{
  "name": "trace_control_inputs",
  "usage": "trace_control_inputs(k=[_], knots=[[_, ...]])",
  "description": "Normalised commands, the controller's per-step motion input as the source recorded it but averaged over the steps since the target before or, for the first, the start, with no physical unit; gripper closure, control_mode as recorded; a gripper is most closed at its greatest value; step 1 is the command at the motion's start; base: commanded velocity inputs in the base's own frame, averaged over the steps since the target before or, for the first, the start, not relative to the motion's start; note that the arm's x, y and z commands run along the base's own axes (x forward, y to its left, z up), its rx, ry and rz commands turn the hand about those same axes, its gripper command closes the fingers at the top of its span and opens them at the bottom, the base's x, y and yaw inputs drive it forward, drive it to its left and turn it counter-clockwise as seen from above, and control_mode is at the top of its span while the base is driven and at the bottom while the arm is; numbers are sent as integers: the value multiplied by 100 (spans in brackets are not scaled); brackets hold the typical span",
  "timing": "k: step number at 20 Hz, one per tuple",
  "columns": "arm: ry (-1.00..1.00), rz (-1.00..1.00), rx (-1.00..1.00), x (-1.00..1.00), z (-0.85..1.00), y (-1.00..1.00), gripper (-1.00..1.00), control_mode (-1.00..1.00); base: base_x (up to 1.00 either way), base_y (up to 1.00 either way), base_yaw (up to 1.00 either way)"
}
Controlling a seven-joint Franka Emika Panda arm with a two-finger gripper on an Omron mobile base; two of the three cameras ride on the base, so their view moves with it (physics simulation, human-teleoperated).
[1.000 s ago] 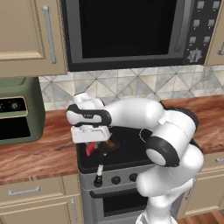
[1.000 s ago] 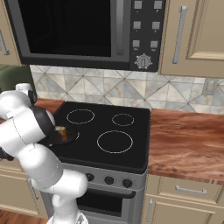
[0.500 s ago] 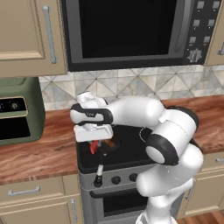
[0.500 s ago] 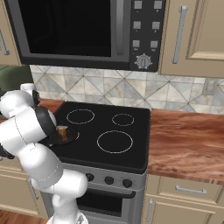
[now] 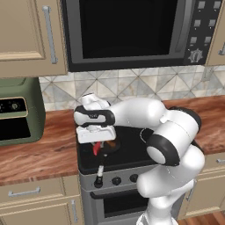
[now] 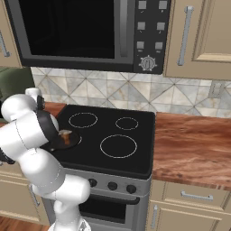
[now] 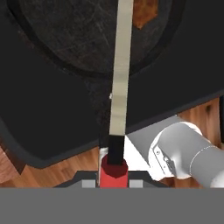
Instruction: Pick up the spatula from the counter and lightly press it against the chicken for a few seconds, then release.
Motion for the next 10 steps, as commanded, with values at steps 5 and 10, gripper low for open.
trace_control_inputs(k=[5,10], knots=[[0,6,3,2,-13,-1,100,-100,0,0,0],[0,5,3,0,-13,0,100,-100,0,0,0]])
